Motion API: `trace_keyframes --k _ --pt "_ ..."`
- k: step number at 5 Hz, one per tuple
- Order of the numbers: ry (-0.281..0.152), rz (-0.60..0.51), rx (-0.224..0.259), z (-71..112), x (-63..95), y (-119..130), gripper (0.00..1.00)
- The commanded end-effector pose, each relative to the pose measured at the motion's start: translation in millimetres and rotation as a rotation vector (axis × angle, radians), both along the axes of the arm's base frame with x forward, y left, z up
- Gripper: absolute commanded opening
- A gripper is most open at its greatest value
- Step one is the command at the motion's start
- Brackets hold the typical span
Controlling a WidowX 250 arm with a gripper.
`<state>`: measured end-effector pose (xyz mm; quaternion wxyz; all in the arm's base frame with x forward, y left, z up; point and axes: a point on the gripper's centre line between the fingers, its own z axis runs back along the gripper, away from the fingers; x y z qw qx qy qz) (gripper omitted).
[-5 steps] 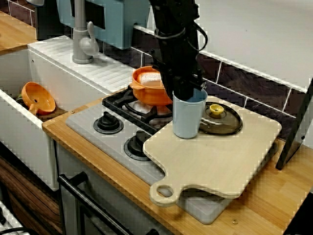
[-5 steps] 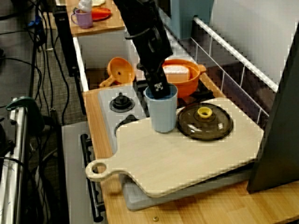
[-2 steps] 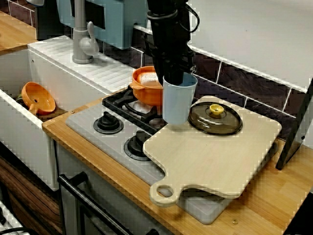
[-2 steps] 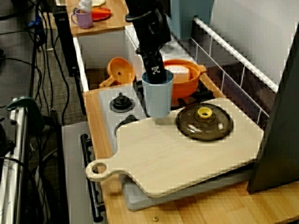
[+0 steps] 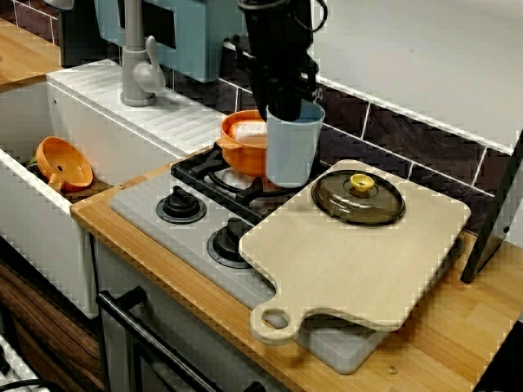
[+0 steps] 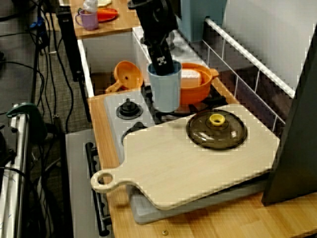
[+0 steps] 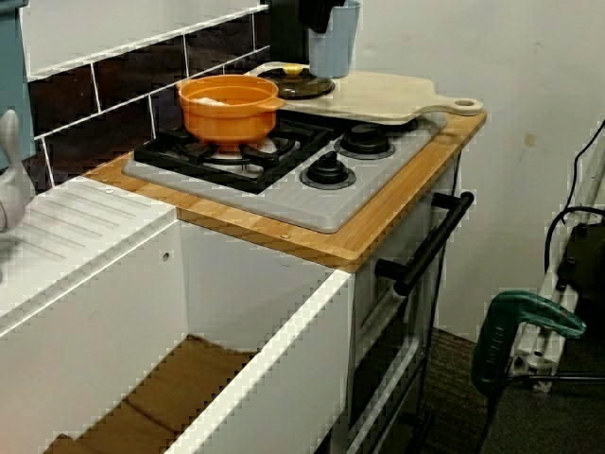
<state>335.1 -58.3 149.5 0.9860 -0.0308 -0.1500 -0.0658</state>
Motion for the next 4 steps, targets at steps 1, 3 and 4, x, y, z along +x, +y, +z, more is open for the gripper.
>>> trace_keyframes --k 1,3,4 --pt "-0.116 0.008 0.024 49.1 14.8 17.9 0.0" --pt "-0.227 -0.012 0.153 52.0 18.6 18.0 0.0" --pt "-0.274 -0.021 0.222 49.4 22.0 18.7 0.0"
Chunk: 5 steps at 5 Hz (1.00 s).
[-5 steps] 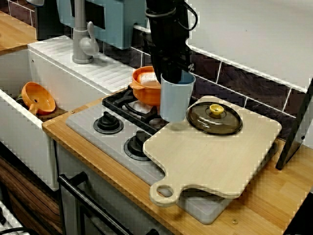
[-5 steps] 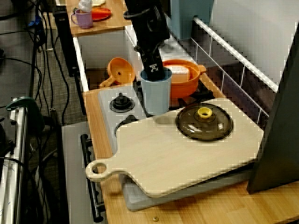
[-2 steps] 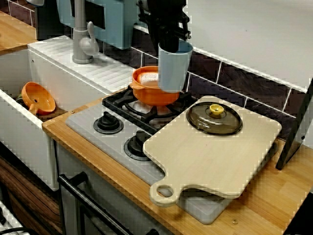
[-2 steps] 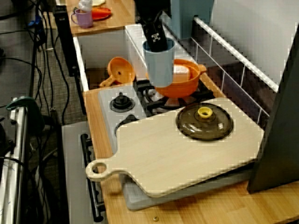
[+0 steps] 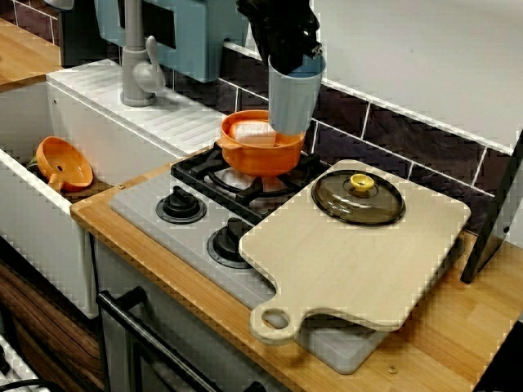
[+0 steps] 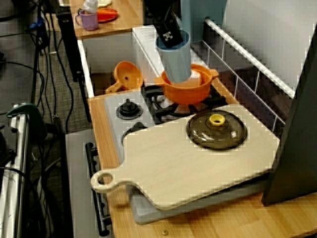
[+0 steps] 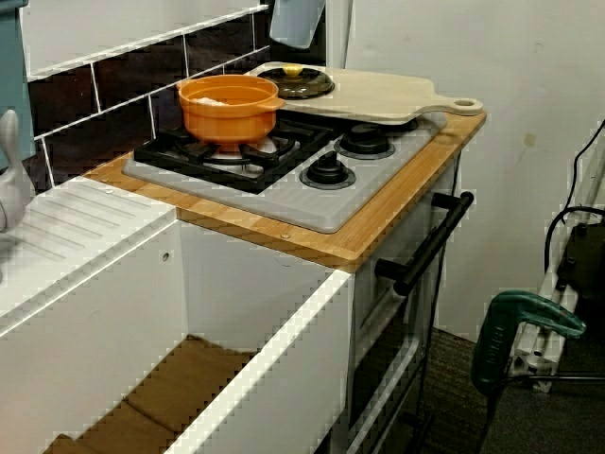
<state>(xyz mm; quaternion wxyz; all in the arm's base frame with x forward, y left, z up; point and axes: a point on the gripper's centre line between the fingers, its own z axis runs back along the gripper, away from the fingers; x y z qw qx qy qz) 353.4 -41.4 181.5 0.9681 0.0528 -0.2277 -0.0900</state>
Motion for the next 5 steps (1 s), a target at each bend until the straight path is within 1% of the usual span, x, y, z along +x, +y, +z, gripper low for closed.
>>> trace_keyframes --k 1,2,3,5 --pt "-0.125 0.004 0.101 14.2 6.7 4.4 0.0" --pt "-0.162 0.046 0.156 11.0 6.8 6.7 0.0" --pt "-0.188 0.064 0.192 10.5 6.9 8.0 0.0" --pt "-0.192 0.079 0.194 13.2 8.1 11.4 0.0"
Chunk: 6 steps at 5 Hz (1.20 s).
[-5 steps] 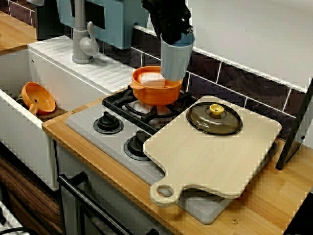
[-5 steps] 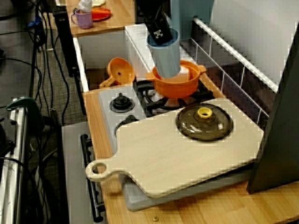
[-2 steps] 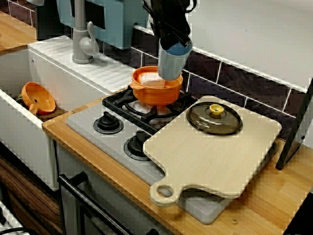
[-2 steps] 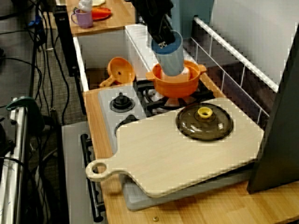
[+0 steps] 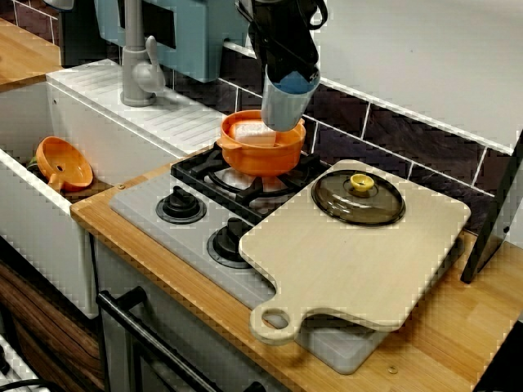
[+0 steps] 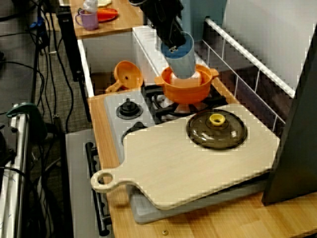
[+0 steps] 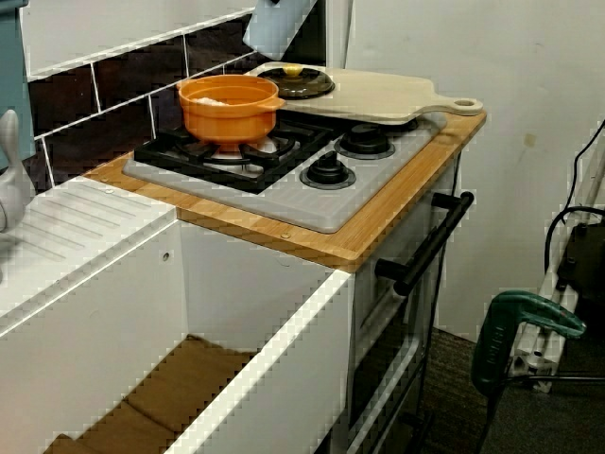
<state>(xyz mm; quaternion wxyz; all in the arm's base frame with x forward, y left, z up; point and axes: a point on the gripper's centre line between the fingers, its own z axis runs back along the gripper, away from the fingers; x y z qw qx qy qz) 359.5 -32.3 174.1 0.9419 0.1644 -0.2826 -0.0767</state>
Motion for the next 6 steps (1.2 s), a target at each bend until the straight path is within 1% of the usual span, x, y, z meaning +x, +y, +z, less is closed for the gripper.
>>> trace_keyframes --k 1,2,4,5,6 --pt "-0.062 0.021 0.002 21.2 4.0 6 0.0" --pt "-0.084 0.044 0.026 23.0 5.4 11 0.0" --pt "-0.106 0.073 0.038 26.3 6.4 21 0.0" --pt "-0.119 0.085 0.059 25.3 7.9 25 0.0" --pt "-0.135 0.096 0.082 25.5 6.3 26 0.0"
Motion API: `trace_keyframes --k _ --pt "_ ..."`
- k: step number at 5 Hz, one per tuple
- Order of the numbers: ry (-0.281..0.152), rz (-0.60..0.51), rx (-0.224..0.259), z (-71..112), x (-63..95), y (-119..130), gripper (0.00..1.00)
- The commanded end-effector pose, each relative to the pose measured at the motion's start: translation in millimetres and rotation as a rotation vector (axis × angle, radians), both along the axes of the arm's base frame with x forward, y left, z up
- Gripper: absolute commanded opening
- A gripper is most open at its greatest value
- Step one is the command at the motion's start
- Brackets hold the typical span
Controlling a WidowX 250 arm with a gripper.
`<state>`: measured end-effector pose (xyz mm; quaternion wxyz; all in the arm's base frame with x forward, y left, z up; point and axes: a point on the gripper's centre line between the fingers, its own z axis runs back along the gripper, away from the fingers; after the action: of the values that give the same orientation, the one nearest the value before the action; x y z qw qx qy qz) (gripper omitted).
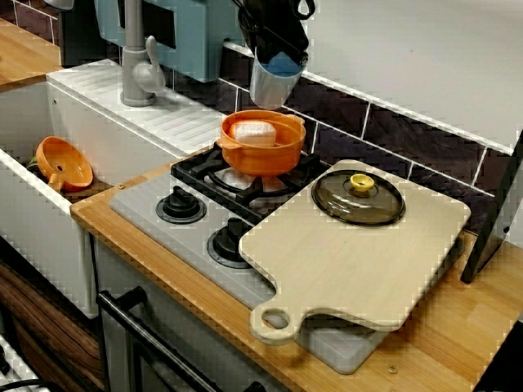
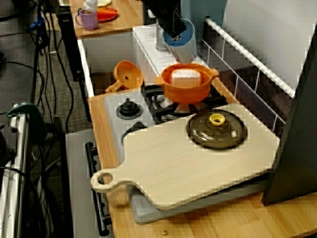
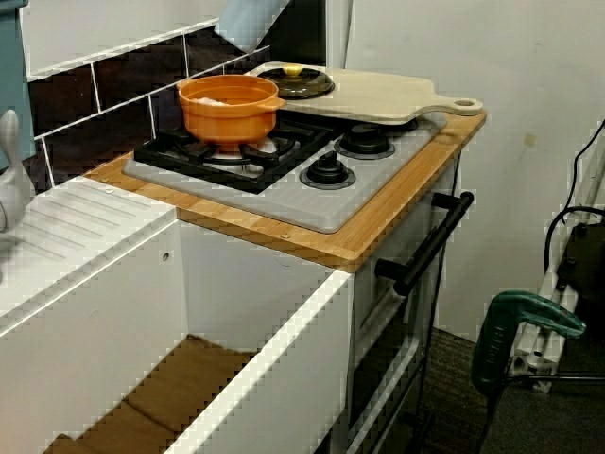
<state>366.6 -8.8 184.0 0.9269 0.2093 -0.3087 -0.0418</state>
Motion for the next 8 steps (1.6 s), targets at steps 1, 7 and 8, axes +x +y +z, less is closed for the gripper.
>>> trace_keyframes --k 1,7,8 --pt "-0.083 0.033 0.053 12.6 -3.6 2 0.0" --pt "-0.16 0.095 0.151 -0.6 -3.4 0 0.0" --pt "-0.181 0.101 0.175 -3.5 -9.1 -4 0.0"
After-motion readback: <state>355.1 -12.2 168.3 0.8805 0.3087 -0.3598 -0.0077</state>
